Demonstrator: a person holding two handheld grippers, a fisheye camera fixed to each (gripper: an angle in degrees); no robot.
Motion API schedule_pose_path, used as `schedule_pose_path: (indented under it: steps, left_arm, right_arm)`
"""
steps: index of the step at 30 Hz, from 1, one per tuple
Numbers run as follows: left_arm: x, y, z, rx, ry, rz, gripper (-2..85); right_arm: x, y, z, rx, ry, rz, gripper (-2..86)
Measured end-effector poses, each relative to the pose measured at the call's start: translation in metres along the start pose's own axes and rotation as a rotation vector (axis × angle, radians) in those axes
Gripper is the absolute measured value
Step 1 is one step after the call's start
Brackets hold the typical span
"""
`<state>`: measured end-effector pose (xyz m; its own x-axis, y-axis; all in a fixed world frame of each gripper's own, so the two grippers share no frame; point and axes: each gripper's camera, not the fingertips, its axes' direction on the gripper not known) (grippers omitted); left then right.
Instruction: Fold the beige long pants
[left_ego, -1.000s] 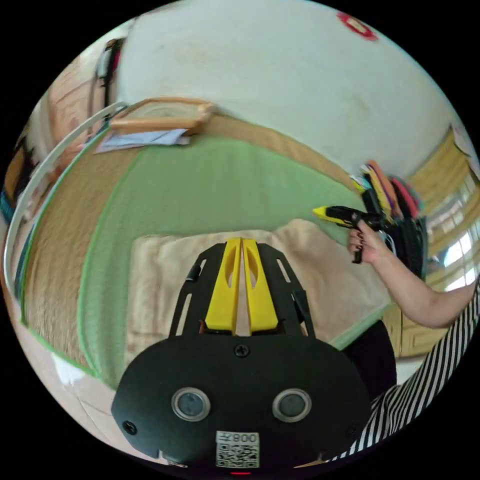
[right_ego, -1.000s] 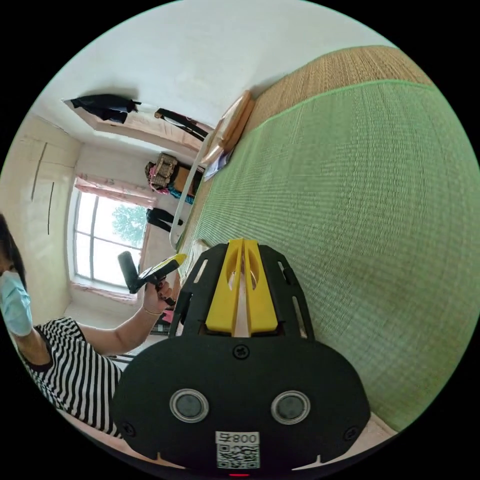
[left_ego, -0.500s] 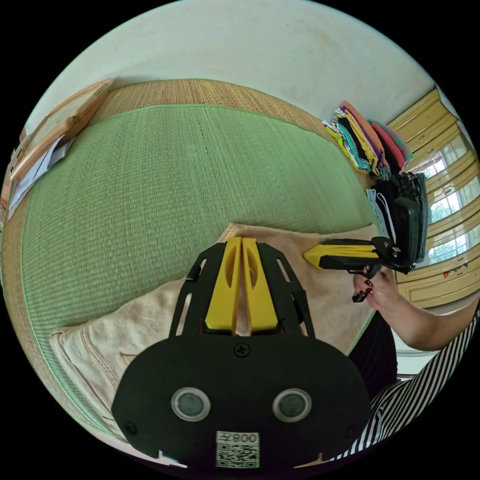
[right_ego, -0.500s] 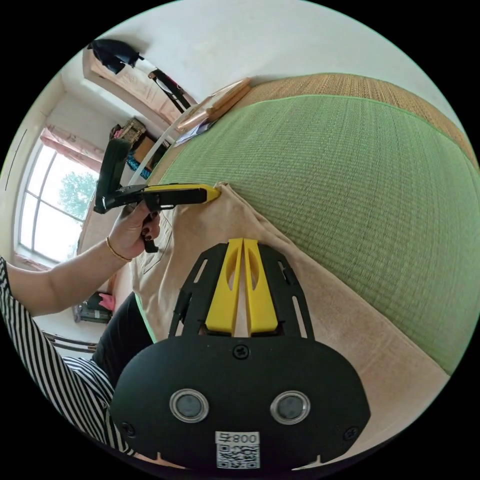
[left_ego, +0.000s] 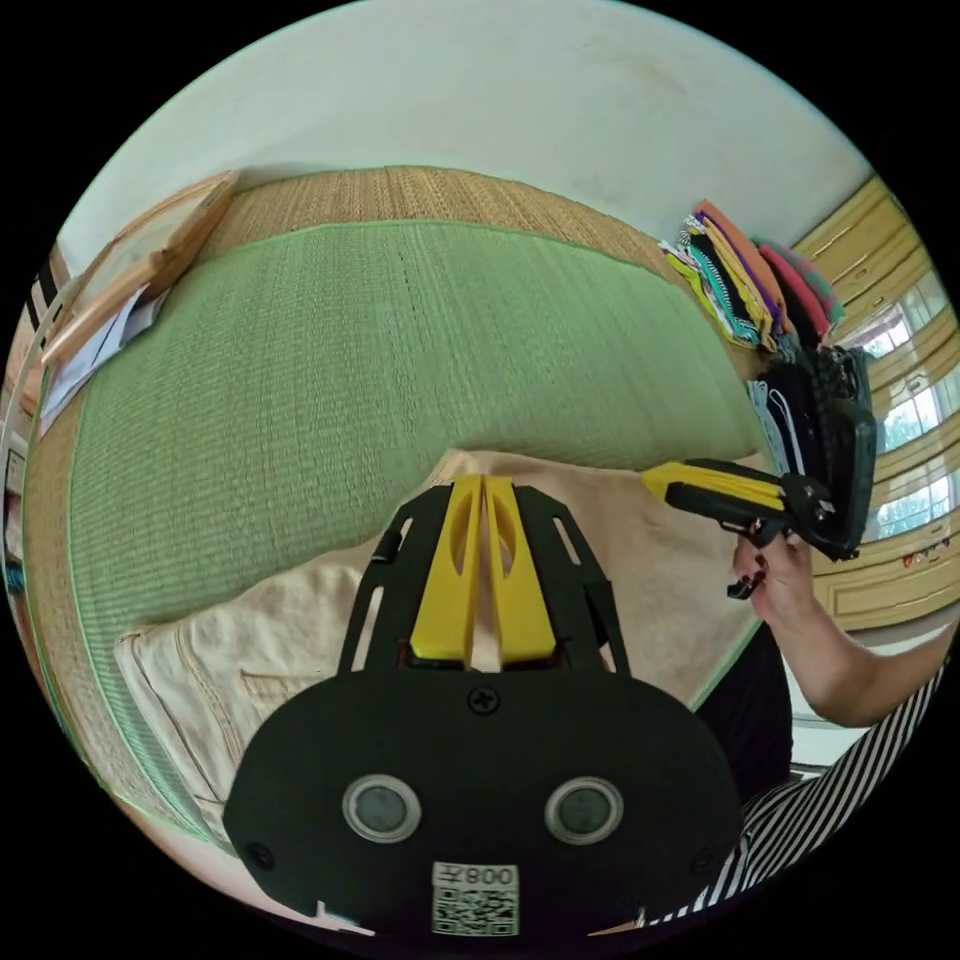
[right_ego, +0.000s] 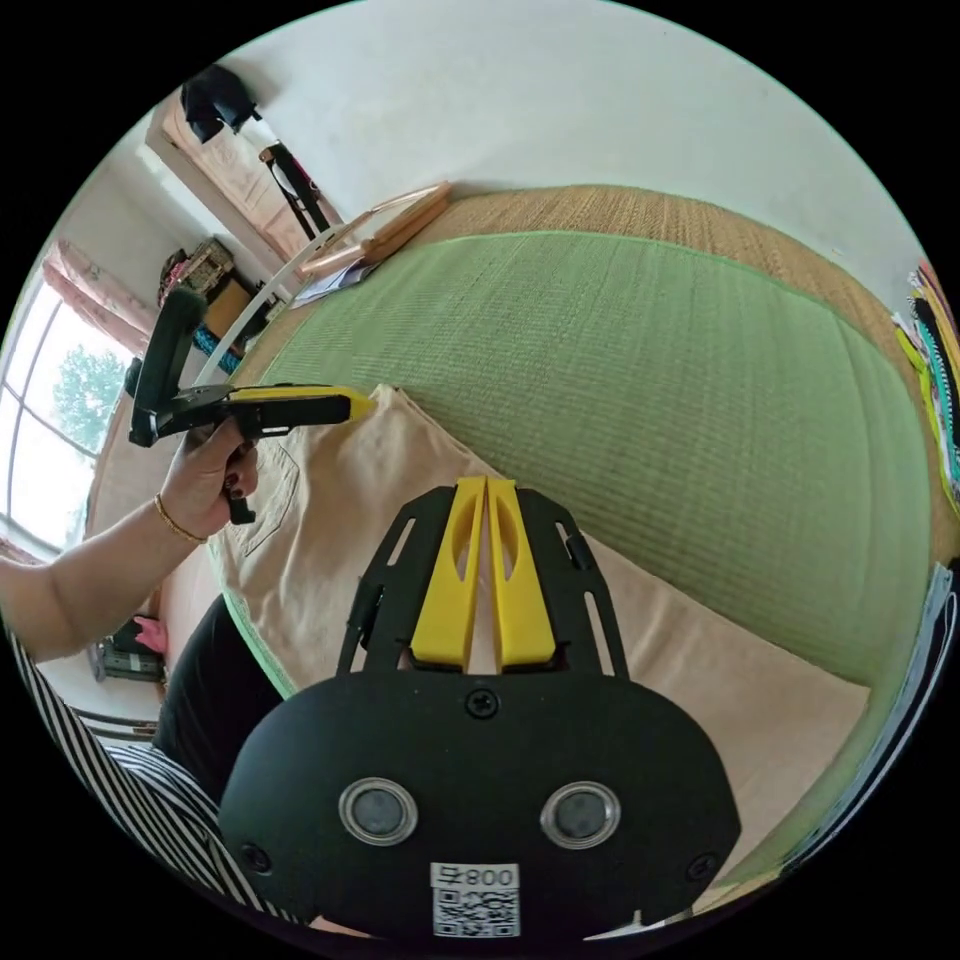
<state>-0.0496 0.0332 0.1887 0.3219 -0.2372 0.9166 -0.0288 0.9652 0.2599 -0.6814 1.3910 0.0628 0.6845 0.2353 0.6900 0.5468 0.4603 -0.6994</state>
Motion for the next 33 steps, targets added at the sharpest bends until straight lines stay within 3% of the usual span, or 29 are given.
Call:
schedule_pose_path:
  steps: [6, 13, 26, 29, 33]
  left_arm:
    - [0.023, 0.057, -0.067, -0.006, 0.087, 0.024, 0.3]
    - [0.032, 0.121, -0.110, -0.175, -0.130, -0.024, 0.2]
    - [0.086, 0.097, -0.186, -0.202, -0.120, -0.030, 0.2]
    - [0.113, 0.073, -0.209, -0.126, -0.049, 0.053, 0.2]
    - [0.139, 0.040, -0.201, -0.185, -0.027, 0.135, 0.3]
  right_arm:
    - [0.009, 0.080, -0.076, -0.046, -0.093, 0.018, 0.1]
    - [0.030, 0.170, -0.107, -0.162, 0.003, 0.103, 0.1]
    - [0.074, 0.200, -0.186, -0.157, 0.061, 0.162, 0.1]
    - [0.090, 0.223, -0.221, -0.091, 0.115, 0.190, 0.2]
    - [0.126, 0.259, -0.229, -0.088, 0.083, 0.252, 0.3]
